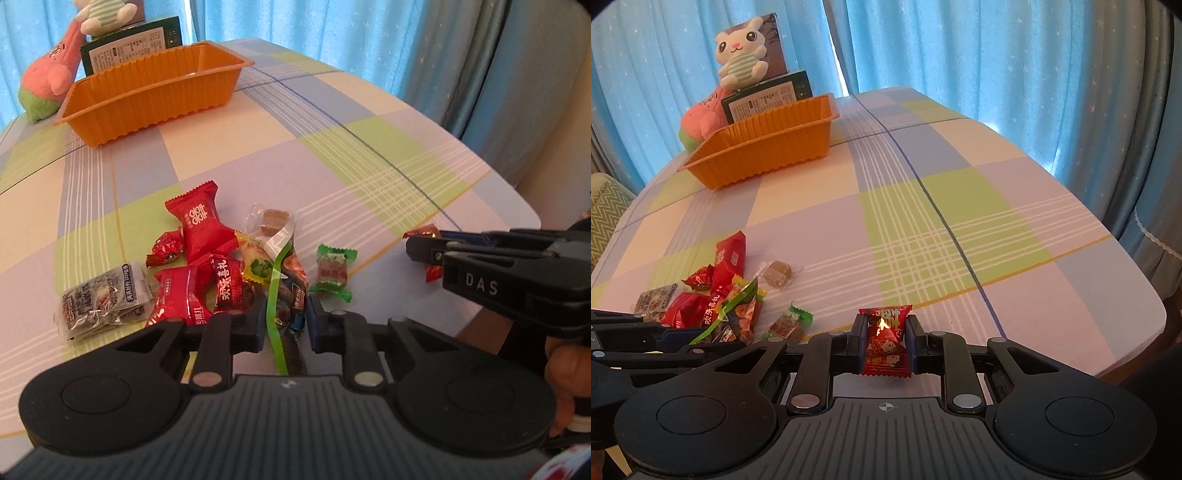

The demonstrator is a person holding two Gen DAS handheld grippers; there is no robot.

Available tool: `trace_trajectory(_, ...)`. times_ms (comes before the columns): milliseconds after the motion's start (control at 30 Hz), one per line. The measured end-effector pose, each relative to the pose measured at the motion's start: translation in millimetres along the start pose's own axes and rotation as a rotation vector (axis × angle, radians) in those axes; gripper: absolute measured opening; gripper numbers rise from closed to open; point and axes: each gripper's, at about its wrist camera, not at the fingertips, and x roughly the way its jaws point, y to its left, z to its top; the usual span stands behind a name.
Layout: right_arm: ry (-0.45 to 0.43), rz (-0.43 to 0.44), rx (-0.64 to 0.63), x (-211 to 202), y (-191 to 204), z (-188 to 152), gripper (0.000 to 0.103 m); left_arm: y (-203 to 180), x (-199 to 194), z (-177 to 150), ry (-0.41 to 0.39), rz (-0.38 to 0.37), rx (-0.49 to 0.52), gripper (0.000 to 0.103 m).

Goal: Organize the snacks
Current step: 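Grasp the small red candy with the right tool while the left tool grasps the white-green snack stick, then carry both snacks to the orange tray while the left tool releases its stick inside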

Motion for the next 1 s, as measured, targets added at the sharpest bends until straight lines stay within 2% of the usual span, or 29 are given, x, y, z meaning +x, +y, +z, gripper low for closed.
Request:
trace_trajectory(333,-0.038,0.023,-0.008,-10,7,7,0.021,7,-28,9,-0.084,-0.042,-0.072,0.02)
trace_trajectory(533,-0.055,0.029,-0.012,-14,9,12,0.021,18,-41,14,-0.118,-0.039,-0.109,0.019)
trace_trajectory(800,-0.08,0.067,-0.029,-13,13,32,0.021,50,-63,35,-0.188,-0.001,-0.171,0.019)
trace_trajectory(1000,-0.094,0.125,-0.037,0,19,66,0.021,79,-69,60,-0.234,0.03,-0.222,0.019)
